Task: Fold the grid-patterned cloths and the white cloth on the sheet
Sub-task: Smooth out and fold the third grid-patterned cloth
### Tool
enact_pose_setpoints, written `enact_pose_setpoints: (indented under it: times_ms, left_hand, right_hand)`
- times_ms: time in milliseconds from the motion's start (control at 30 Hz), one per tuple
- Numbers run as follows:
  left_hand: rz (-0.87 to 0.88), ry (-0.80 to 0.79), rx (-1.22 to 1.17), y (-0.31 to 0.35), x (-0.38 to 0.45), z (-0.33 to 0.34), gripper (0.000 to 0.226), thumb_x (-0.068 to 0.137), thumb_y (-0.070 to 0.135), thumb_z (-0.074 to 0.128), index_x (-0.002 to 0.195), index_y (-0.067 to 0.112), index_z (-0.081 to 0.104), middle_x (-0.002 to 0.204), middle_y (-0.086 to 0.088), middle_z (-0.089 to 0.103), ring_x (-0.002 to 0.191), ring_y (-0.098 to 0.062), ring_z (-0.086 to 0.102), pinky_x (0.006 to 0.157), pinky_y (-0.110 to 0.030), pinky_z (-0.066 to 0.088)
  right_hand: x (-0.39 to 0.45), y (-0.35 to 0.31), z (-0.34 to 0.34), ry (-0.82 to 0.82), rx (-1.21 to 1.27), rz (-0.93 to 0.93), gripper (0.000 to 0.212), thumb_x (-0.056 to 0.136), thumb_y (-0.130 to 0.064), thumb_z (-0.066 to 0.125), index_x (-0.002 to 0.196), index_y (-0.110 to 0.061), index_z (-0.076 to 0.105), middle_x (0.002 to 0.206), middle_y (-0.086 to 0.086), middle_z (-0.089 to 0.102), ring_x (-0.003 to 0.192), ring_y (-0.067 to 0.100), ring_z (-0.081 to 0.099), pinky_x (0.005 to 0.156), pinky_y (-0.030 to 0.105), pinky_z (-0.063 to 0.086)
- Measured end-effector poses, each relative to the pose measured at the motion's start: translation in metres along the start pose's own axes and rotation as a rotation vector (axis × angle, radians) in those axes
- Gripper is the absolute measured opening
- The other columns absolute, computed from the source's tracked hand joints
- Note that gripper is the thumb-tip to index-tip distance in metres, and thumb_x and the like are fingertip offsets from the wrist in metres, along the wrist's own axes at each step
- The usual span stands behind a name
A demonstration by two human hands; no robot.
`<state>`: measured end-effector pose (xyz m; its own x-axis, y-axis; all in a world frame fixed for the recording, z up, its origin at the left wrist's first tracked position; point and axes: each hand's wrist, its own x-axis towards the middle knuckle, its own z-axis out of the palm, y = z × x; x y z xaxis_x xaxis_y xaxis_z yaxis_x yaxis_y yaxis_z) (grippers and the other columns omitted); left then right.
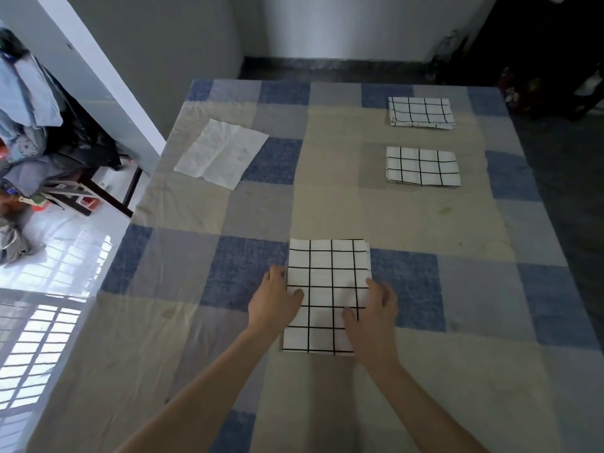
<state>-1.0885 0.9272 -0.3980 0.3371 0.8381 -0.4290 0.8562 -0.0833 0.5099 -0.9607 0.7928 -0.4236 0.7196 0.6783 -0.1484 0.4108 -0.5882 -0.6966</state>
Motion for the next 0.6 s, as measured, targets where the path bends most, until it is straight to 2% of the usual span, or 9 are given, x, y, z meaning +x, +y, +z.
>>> enact_pose_setpoints:
  times_ms: [167, 267, 367, 433, 500, 567, 600]
  left_hand:
    - [-0.096, -0.088, -0.246, 0.008, 0.007, -0.001, 0.043, 0.084, 0.026, 0.07, 0.109, 0.018, 0.037, 0.105, -0.002, 0.053, 0.088, -0.016, 0.053, 0.07, -0.028, 0.042]
    - [-0.19, -0.128, -0.275, 0.007, 0.01, -0.002, 0.04, 0.084, 0.026, 0.071, 0.106, 0.012, 0.041, 0.089, 0.002, 0.052, 0.073, -0.007, 0.05, 0.054, -0.022, 0.038]
    - [-0.231, -0.144, -0.274, 0.0, 0.012, 0.001, 0.043, 0.078, 0.03, 0.071, 0.108, 0.001, 0.058, 0.08, 0.0, 0.058, 0.065, -0.009, 0.055, 0.049, -0.021, 0.038]
    - [-0.217, -0.137, -0.236, -0.002, 0.009, 0.002, 0.043, 0.077, 0.032, 0.068, 0.109, 0.004, 0.06, 0.093, -0.003, 0.061, 0.074, -0.012, 0.057, 0.057, -0.024, 0.044]
    - [-0.189, -0.118, -0.184, -0.001, 0.003, 0.003, 0.039, 0.082, 0.027, 0.064, 0.114, 0.006, 0.055, 0.115, -0.004, 0.048, 0.087, -0.015, 0.05, 0.072, -0.029, 0.043]
    - [-0.18, -0.105, -0.167, -0.001, -0.002, 0.004, 0.035, 0.088, 0.019, 0.059, 0.119, 0.007, 0.048, 0.116, -0.003, 0.032, 0.091, -0.018, 0.045, 0.08, -0.03, 0.039]
    - [-0.178, -0.097, -0.165, -0.001, -0.004, 0.005, 0.034, 0.089, 0.017, 0.058, 0.12, 0.007, 0.047, 0.116, -0.003, 0.029, 0.092, -0.019, 0.045, 0.082, -0.031, 0.04]
  right_hand:
    - [0.021, -0.004, -0.021, -0.027, 0.278, 0.309, 0.054, 0.082, -0.014, 0.069, 0.13, -0.01, 0.044, 0.128, 0.014, 0.042, 0.108, 0.02, 0.039, 0.091, 0.034, 0.039]
    - [0.034, -0.006, -0.031, -0.052, 0.362, 0.405, 0.056, 0.08, -0.015, 0.071, 0.129, -0.008, 0.044, 0.127, 0.012, 0.046, 0.105, 0.021, 0.048, 0.085, 0.031, 0.042]
    - [0.04, -0.007, -0.037, -0.151, 0.373, 0.449, 0.064, 0.081, -0.017, 0.072, 0.135, -0.003, 0.04, 0.123, 0.006, 0.047, 0.112, 0.023, 0.049, 0.087, 0.03, 0.04]
    - [0.042, -0.003, -0.035, -0.215, 0.368, 0.48, 0.064, 0.079, -0.019, 0.074, 0.132, -0.002, 0.042, 0.121, 0.006, 0.052, 0.113, 0.025, 0.053, 0.09, 0.034, 0.045]
    - [0.043, 0.0, -0.033, -0.247, 0.314, 0.475, 0.051, 0.077, -0.022, 0.075, 0.118, -0.002, 0.052, 0.112, 0.008, 0.061, 0.101, 0.024, 0.06, 0.088, 0.037, 0.052]
    - [0.044, 0.0, -0.03, -0.269, 0.281, 0.463, 0.034, 0.077, -0.021, 0.074, 0.101, 0.0, 0.062, 0.097, 0.01, 0.068, 0.085, 0.02, 0.064, 0.076, 0.032, 0.054]
    - [0.044, -0.002, -0.03, -0.279, 0.278, 0.456, 0.027, 0.079, -0.02, 0.073, 0.091, 0.002, 0.064, 0.09, 0.01, 0.068, 0.077, 0.019, 0.062, 0.068, 0.028, 0.051]
